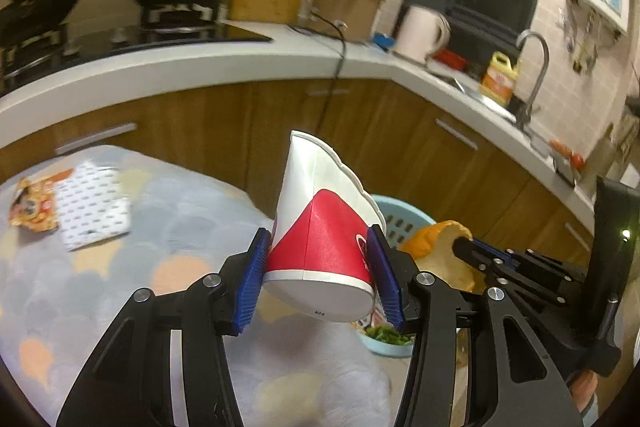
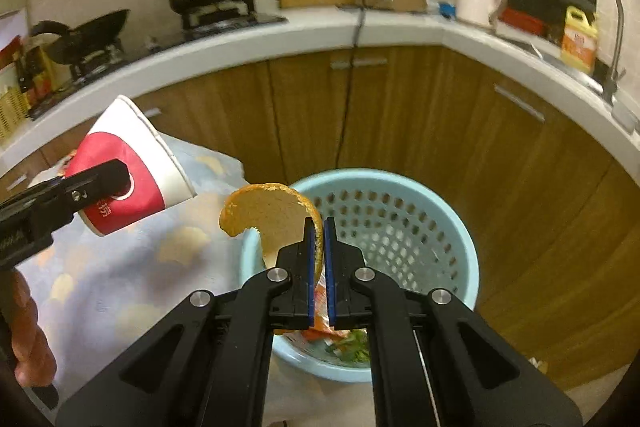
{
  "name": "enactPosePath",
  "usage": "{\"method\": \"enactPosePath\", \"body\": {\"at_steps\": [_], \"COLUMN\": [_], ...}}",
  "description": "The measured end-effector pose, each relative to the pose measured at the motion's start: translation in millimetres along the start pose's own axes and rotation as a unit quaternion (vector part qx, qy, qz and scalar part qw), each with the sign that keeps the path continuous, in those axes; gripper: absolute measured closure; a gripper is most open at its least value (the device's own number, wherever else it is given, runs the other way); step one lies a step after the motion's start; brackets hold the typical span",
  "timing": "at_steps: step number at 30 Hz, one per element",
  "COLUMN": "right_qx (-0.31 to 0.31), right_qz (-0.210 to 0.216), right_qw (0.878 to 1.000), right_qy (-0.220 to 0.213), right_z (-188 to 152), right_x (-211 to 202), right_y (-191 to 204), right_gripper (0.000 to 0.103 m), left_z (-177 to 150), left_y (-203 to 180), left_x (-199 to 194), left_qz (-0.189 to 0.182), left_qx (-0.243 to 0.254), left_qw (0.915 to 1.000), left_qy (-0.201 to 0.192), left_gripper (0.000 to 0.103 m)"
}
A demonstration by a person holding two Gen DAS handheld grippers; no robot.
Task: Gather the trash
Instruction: 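Carry the paper cup and bread slice over the blue basket and release both, then move both open tools back over the table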
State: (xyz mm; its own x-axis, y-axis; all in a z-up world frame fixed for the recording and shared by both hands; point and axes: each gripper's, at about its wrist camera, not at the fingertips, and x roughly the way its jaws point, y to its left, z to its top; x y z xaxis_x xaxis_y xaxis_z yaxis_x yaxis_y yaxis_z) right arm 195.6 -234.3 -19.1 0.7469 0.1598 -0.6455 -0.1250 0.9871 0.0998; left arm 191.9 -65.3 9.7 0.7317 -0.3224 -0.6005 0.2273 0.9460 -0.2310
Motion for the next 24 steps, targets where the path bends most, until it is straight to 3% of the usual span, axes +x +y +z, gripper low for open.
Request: {"method": "enactPosePath", "body": {"at_steps": [7, 12, 17, 24], "right_qx": [0.013, 0.023, 0.027, 0.024], "right_qz": [-0.009, 0.0, -0.004, 0.012], "right_qw": [0.997, 0.992, 0.992, 0.995], "right_qy": [0.08, 0.125, 0.125, 0.098], "right_z": [-12.7, -20.6, -22.4, -15.5], "right_x": [41.3, 58.1, 58.6, 43.1], "right_y": [-21.0, -27.8, -33.9, -26.9], "right_gripper": [0.1, 0.092, 0.078, 0.077], "left_z": [5.9, 4.4, 0.2, 0.4], "left_y": [-20.2, -27.6, -23.1, -11.3], "left_x": [34.1, 52.0, 54.3, 34.5], "left_qz": [-0.029, -0.033, -0.036, -0.035], "left_qx": [0.024, 0.038, 0.034, 0.018], "left_qw": [0.9983, 0.9957, 0.9953, 0.9971], "left_qy": [0.044, 0.077, 0.084, 0.065], "left_gripper": [0.056, 0.048, 0.047, 0.047]}}
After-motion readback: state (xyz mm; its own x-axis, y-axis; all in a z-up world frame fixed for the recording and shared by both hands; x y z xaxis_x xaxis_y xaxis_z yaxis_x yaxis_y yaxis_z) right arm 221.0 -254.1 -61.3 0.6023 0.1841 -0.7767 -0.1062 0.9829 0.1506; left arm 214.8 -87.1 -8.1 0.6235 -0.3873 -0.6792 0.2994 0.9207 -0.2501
